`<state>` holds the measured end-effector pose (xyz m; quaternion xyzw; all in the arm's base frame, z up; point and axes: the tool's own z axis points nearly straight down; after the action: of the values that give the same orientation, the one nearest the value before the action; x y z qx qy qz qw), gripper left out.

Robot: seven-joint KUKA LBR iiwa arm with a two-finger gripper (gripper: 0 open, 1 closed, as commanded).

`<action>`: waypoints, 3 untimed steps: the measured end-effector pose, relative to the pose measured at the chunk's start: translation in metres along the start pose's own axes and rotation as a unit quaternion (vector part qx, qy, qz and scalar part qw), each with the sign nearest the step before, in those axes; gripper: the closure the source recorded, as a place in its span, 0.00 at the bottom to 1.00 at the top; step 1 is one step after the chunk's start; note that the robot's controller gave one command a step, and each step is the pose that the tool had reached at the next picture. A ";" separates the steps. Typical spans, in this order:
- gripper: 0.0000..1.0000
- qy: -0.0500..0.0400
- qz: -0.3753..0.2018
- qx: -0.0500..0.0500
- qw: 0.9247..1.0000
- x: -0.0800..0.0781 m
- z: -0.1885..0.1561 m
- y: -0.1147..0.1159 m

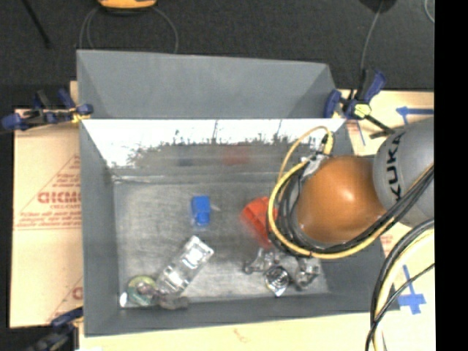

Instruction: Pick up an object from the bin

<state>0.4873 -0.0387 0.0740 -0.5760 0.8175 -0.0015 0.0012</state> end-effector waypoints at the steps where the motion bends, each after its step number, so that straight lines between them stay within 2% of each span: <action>1: 1.00 -0.003 0.000 0.002 1.000 -0.003 -0.002 -0.001; 2: 1.00 -0.001 0.003 0.000 1.000 -0.002 -0.025 -0.002; 3: 1.00 -0.001 0.006 0.000 1.000 -0.002 -0.028 -0.003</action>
Offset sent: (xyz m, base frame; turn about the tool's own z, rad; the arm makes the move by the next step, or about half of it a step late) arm 0.0000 0.0000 0.0000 0.0000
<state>0.4906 -0.0380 0.1022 -0.5709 0.8210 -0.0008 0.0015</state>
